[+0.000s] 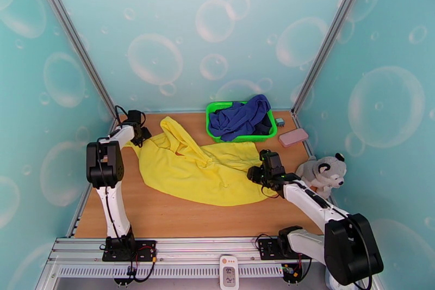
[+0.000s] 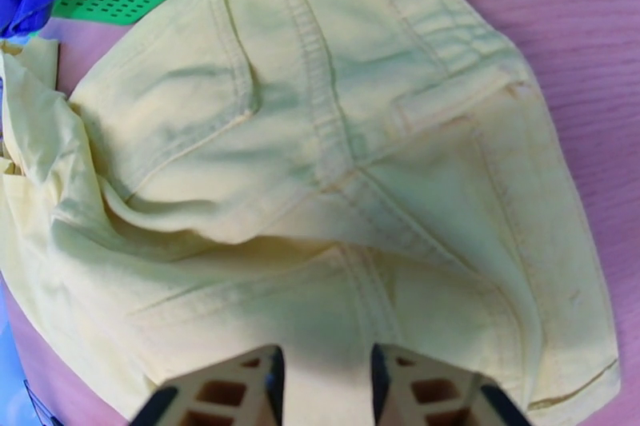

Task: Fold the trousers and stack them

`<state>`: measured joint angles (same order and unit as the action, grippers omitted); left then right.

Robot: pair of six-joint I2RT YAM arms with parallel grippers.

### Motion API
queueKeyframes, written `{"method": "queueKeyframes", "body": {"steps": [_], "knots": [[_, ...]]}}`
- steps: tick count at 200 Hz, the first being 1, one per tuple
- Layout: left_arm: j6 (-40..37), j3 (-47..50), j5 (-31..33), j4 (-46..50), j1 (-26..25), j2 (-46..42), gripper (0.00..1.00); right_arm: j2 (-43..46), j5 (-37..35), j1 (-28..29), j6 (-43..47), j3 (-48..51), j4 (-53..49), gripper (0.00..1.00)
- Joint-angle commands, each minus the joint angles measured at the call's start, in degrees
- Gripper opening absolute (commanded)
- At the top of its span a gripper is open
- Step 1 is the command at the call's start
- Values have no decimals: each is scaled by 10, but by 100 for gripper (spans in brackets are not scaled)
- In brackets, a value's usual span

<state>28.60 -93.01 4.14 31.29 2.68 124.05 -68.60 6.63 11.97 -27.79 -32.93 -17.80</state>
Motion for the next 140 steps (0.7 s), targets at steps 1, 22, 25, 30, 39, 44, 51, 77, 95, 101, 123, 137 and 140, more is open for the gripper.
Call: {"method": "queueKeyframes", "body": {"steps": [1, 22, 25, 30, 39, 44, 51, 77, 95, 101, 123, 137, 140], "knots": [[11, 21, 11, 19, 1, -27, 16, -5, 12, 0, 4, 2, 24, 36], [15, 53, 30, 24, 5, -82, 0, -11, 35, -14, 15, 9, 44, 36], [15, 60, 33, 24, 6, -93, 0, -13, 40, -17, 17, 11, 48, 36], [16, 71, 41, 24, 8, -115, 0, -16, 47, -21, 18, 12, 55, 36], [19, 92, 57, 25, 12, -156, 0, -26, 57, -32, 15, 19, 68, 36], [19, 106, 66, 25, 13, -181, 0, -31, 63, -38, 10, 24, 78, 35], [20, 128, 81, 23, 15, -220, 0, -40, 73, -47, 2, 33, 97, 35], [35, 223, 129, 14, 22, -360, 0, -56, 92, -55, -20, 55, 151, 35], [55, 291, 161, 13, 31, -448, 0, -71, 70, -60, -22, 47, 125, 36], [60, 313, 169, 13, 35, -476, 0, -74, 65, -65, -19, 46, 117, 36], [79, 371, 197, 29, 46, -578, 0, -64, 63, -107, -12, 62, 102, 37], [92, 388, 214, 52, 50, -633, 0, -48, 70, -130, -1, 67, 93, 37], [95, 389, 217, 57, 51, -642, 0, -45, 71, -132, 1, 66, 91, 37]]}}
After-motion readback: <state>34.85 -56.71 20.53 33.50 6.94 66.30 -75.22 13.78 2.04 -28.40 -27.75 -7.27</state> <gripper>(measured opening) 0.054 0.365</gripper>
